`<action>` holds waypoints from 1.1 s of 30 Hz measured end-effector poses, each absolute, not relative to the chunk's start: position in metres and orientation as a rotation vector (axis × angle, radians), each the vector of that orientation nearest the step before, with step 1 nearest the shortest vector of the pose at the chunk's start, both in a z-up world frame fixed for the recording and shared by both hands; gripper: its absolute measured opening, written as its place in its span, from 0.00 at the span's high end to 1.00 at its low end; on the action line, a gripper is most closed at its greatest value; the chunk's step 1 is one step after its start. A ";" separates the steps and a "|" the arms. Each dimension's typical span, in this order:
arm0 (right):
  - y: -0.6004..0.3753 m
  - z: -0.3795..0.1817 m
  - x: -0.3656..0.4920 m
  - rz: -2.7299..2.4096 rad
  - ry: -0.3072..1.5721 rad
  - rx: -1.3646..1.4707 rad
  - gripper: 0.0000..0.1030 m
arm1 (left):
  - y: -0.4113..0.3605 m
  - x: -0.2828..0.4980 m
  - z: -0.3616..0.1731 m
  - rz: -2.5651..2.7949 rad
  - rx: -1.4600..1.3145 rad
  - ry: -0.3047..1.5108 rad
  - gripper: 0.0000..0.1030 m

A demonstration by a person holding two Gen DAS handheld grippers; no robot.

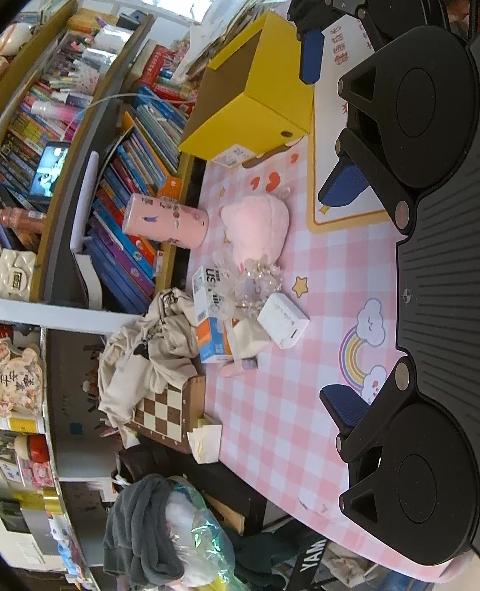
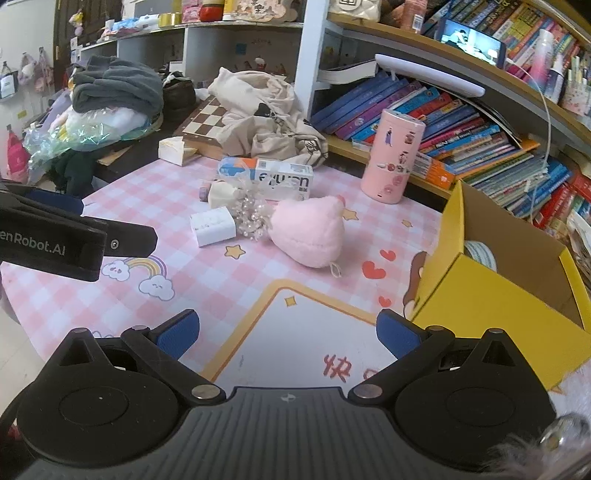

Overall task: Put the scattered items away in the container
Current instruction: 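Move both tools toward the pink plush toy and white power adapter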

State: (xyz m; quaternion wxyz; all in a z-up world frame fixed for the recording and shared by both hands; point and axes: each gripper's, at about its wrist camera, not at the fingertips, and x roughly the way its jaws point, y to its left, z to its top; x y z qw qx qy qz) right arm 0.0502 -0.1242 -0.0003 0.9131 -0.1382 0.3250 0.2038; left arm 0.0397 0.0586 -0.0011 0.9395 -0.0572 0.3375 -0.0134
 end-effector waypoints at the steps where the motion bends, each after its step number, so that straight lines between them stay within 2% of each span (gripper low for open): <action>1: -0.124 0.000 0.053 0.421 0.670 -0.285 0.00 | 0.059 0.042 -0.002 -0.023 -0.118 0.692 0.00; 33: -0.109 -0.034 0.162 0.476 0.711 -0.363 0.02 | 0.069 0.129 -0.041 0.057 -0.130 0.778 0.00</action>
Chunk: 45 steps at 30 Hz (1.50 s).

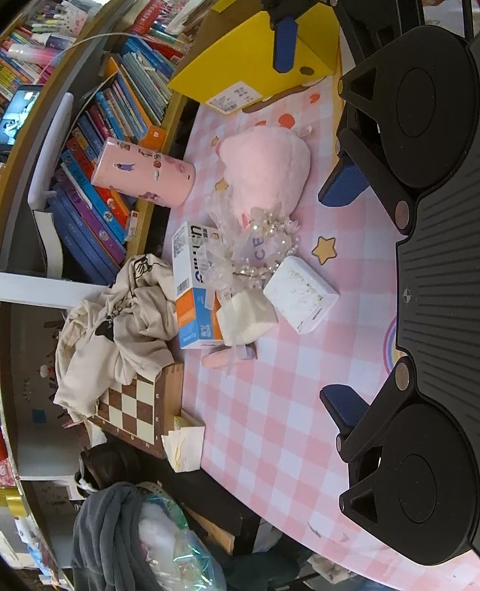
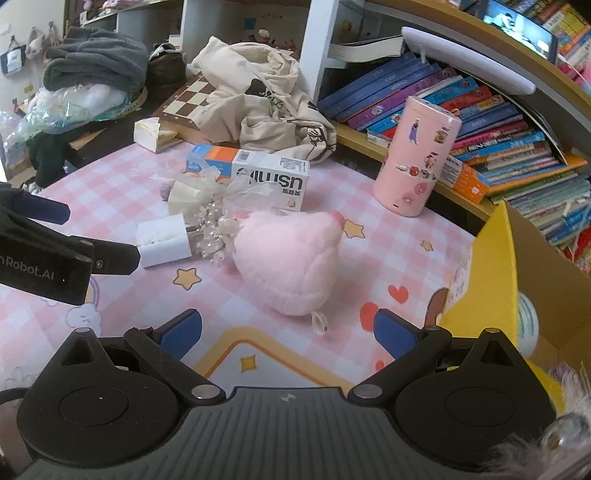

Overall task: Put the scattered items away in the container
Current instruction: 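Move both tools toward the pink plush toy and white power adapter, then grasp the white power adapter with the left tool while the right tool grasps the pink plush, then carry the adapter and plush with both tools over the yellow box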

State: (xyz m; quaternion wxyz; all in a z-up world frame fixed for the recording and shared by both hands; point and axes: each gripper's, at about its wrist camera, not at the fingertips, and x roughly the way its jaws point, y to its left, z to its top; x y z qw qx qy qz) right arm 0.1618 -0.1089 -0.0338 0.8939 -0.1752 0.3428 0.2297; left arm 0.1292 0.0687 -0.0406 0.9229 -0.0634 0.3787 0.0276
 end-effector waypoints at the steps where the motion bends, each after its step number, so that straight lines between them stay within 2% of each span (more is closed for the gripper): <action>1: -0.108 -0.035 0.166 0.480 0.711 -0.365 0.02 | 0.069 0.131 -0.042 0.063 -0.129 0.773 0.01; 11: -0.097 -0.048 0.207 0.497 0.716 -0.387 0.02 | 0.072 0.167 -0.062 0.060 -0.096 0.809 0.03; 21: -0.085 -0.060 0.230 0.542 0.720 -0.417 0.05 | 0.075 0.198 -0.077 0.019 -0.080 0.865 0.19; 24: -0.082 -0.065 0.235 0.553 0.731 -0.438 0.15 | 0.073 0.202 -0.081 0.005 -0.076 0.882 0.26; 26: -0.083 -0.067 0.236 0.565 0.740 -0.430 0.30 | 0.071 0.203 -0.083 -0.010 -0.059 0.884 0.31; 27: -0.084 -0.067 0.237 0.559 0.742 -0.422 0.30 | 0.069 0.203 -0.084 -0.017 -0.043 0.880 0.38; 37: -0.097 -0.064 0.230 0.512 0.770 -0.367 0.34 | 0.076 0.179 -0.081 -0.057 -0.044 0.906 0.39; 45: -0.103 -0.054 0.214 0.492 0.757 -0.351 0.38 | 0.097 0.166 -0.075 -0.029 -0.248 0.915 0.39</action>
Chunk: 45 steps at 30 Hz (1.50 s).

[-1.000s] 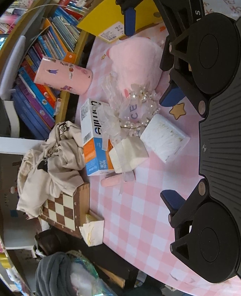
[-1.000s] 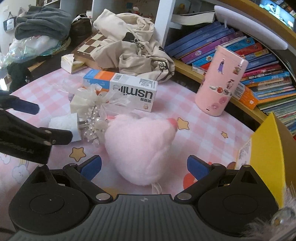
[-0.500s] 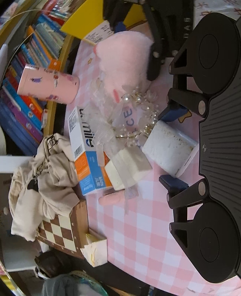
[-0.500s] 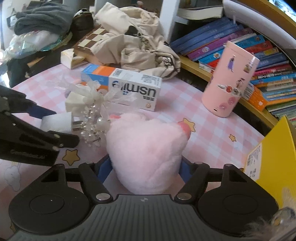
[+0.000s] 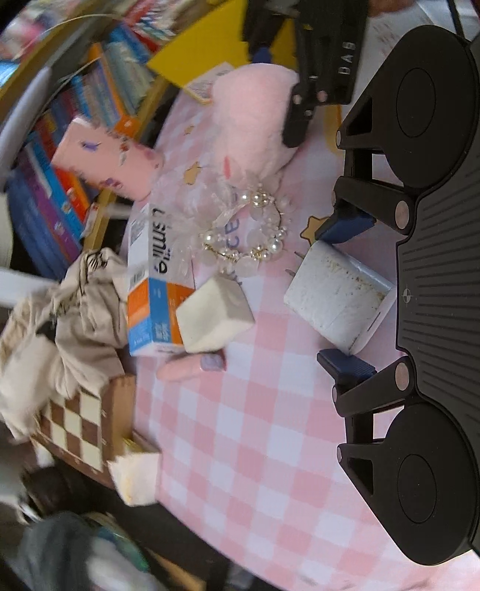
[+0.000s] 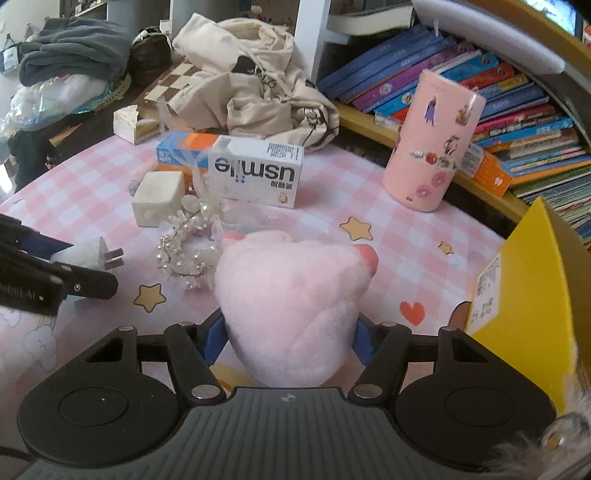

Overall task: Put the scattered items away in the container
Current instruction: 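Carry the adapter and plush with both tools over the yellow box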

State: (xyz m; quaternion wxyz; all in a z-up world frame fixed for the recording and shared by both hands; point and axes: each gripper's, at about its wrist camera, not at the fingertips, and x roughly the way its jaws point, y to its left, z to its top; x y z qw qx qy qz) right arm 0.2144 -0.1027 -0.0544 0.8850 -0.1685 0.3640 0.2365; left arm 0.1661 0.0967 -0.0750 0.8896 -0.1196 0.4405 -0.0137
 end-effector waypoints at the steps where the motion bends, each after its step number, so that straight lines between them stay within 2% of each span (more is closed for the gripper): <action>1: -0.104 -0.052 0.212 0.491 0.752 -0.349 0.39 | 0.098 0.165 -0.074 -0.029 -0.262 0.912 0.39; 45: -0.124 -0.003 0.086 0.450 0.713 -0.251 0.40 | 0.089 0.071 -0.021 -0.188 -0.351 0.771 0.39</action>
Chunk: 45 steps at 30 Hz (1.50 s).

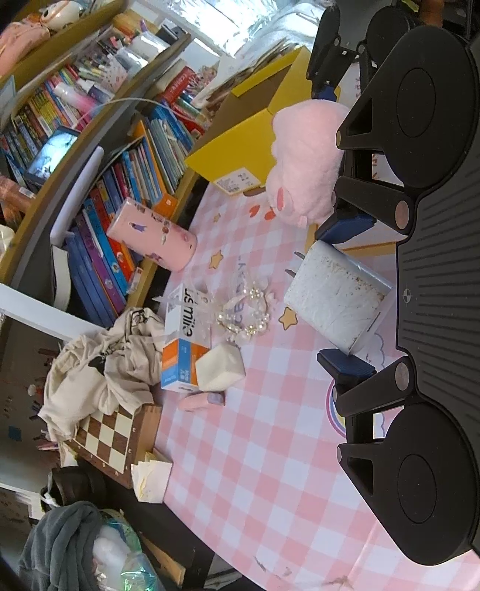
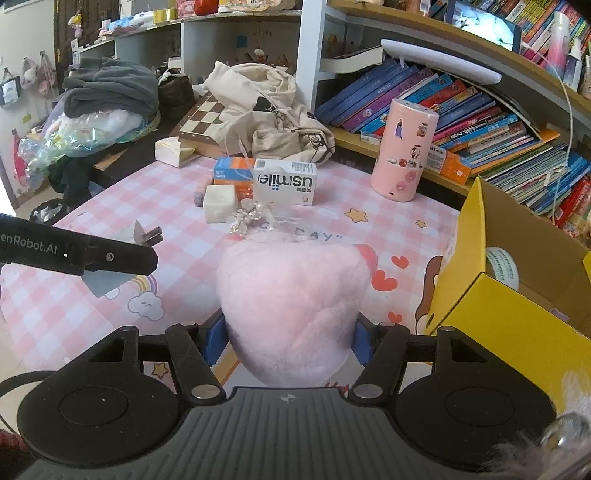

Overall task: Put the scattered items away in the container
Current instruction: 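Carry the adapter and plush with both tools over the yellow box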

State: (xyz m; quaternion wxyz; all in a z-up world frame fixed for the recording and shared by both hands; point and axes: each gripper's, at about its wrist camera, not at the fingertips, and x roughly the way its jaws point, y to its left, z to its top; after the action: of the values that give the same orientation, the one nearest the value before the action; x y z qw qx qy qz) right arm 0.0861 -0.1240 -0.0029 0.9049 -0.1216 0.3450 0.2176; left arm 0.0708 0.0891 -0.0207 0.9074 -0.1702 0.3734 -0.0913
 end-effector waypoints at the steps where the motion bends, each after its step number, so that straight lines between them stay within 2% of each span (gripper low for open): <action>1: -0.124 -0.002 0.084 0.443 0.713 -0.250 0.40 | 0.089 0.069 -0.021 -0.191 -0.354 0.771 0.39; 31: -0.169 0.001 0.037 0.320 0.730 -0.205 0.40 | 0.044 0.055 -0.017 -0.331 -0.322 0.786 0.39; 45: -0.216 0.007 0.028 0.252 0.731 -0.157 0.40 | -0.002 0.062 -0.010 -0.406 -0.288 0.791 0.39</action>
State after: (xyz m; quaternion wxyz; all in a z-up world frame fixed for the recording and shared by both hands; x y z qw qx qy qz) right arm 0.0275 -0.2157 0.0071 0.9232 -0.0766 0.3561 0.1225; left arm 0.0616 -0.0021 -0.0102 0.8928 -0.1386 0.3814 -0.1956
